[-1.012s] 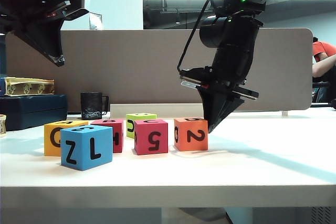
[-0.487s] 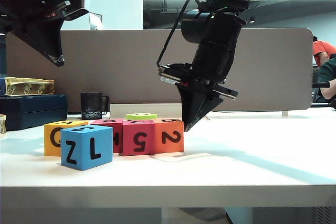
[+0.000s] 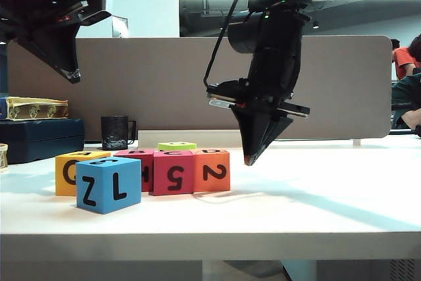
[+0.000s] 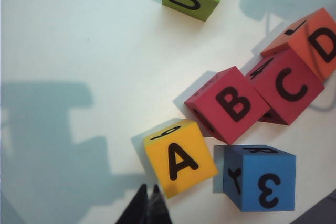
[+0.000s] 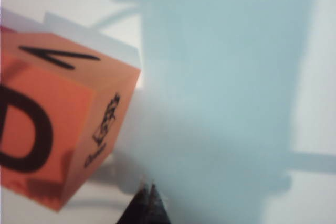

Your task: Select the appropriate blocks from the scattered letter blocks on the table and arrange them in a row to spell out "ABCD".

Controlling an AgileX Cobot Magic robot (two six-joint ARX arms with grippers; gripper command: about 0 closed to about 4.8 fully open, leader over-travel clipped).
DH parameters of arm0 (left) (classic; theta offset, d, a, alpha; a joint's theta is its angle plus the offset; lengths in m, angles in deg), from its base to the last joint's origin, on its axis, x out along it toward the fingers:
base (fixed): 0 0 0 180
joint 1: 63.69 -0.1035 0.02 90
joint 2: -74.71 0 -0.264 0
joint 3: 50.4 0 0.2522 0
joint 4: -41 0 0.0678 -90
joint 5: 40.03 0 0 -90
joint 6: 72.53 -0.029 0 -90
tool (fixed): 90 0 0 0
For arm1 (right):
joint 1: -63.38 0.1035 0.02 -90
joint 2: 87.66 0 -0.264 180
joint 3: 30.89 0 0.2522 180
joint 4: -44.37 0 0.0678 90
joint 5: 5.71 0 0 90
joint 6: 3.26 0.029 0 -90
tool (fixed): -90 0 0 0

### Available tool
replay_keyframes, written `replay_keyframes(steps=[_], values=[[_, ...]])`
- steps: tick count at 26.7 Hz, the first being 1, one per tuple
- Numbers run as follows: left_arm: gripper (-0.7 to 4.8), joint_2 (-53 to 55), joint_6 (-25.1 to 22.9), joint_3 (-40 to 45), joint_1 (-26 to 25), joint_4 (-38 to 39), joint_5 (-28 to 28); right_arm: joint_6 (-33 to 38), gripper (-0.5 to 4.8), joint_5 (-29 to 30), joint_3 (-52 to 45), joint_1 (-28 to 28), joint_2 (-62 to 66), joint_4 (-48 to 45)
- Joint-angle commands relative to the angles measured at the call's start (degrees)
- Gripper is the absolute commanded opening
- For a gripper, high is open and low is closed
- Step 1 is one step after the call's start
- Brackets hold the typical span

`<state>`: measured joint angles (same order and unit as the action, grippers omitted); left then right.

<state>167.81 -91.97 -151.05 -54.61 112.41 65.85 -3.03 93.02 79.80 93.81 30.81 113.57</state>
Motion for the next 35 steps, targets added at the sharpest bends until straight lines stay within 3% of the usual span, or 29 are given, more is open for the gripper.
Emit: replay_keyframes(steps=[1, 11, 16, 19, 30, 35], values=[[-0.06, -0.3, 0.0, -0.3, 0.0, -0.3, 0.3, -0.5, -0.04, 0.4, 1.0, 0.0, -1.7, 2.2], [-0.06, -1.5, 2.1, 1.7, 0.0, -3.6, 2.3, -0.9, -0.04, 0.4, 1.0, 3.9, -10.7, 1.1], [-0.06, -7.3, 3.6, 16.9, 0.0, -11.8, 1.7, -0.9, -0.04, 0.2, 1.0, 6.5, -12.6, 1.3], [-0.06, -8.3, 3.6, 20.6, 0.0, -13.9, 1.5, -0.9, -0.04, 0.3, 1.0, 7.6, -12.6, 0.4], [-0.06, -6.1, 7.6, 23.0, 3.9, -34.2, 5.9, -0.9, -0.04, 0.2, 1.0, 10.0, -12.6, -1.9], [-0.06, -0.5, 7.7, 22.9, 5.2, -38.3, 6.1, -0.9, -0.04, 0.1, 1.0, 10.0, -13.2, -1.4]])
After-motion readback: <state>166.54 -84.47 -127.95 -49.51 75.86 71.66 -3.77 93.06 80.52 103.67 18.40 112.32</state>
